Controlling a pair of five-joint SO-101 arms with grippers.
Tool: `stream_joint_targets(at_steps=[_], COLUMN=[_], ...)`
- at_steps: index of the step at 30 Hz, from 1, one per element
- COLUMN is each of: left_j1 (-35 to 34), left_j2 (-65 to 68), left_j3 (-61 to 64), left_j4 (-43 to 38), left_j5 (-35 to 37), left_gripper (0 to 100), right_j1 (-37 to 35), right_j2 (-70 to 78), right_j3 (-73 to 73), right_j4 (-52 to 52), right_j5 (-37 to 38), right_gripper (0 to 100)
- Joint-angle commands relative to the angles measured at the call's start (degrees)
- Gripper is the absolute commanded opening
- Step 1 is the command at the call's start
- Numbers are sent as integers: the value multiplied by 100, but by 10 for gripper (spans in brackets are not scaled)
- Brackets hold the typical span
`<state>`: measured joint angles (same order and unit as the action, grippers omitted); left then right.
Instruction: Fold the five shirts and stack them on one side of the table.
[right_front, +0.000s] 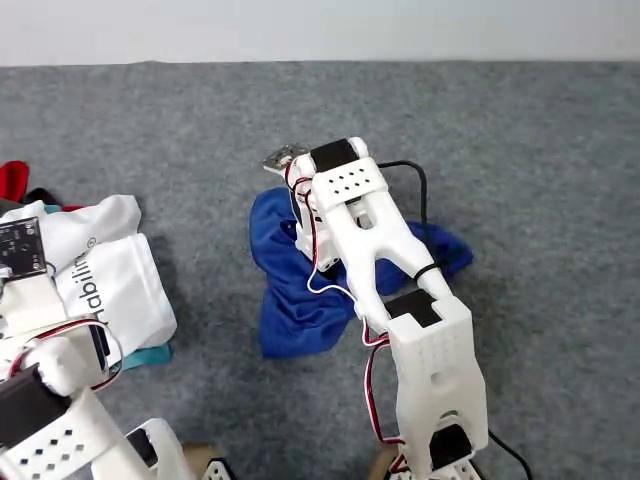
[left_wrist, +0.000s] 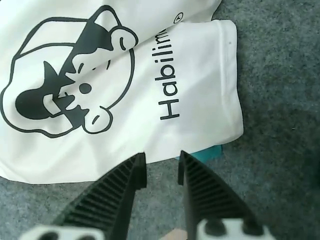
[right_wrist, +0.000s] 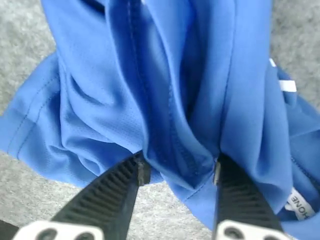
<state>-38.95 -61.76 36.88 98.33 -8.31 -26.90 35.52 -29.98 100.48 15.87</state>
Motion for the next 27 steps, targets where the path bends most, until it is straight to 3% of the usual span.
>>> stream_joint_targets(at_steps=[1, 12, 24, 27], left_j1=[35, 35, 35, 35], left_j2=[-44, -44, -35, -35], left_j3=[-22, -22, -22, -22], left_j4=[-123, -123, -123, -123], left_j5=[18, 18, 18, 18], left_gripper=[108, 108, 108, 108], right_j1=[48, 75, 57, 57], right_j2=[-163, -154, -769, -760], right_j3=[-299, -325, -316, -290], right_j4=[233, 215, 233, 242], right_j5=[-44, -44, 290, 299], right_gripper=[207, 28, 10, 50])
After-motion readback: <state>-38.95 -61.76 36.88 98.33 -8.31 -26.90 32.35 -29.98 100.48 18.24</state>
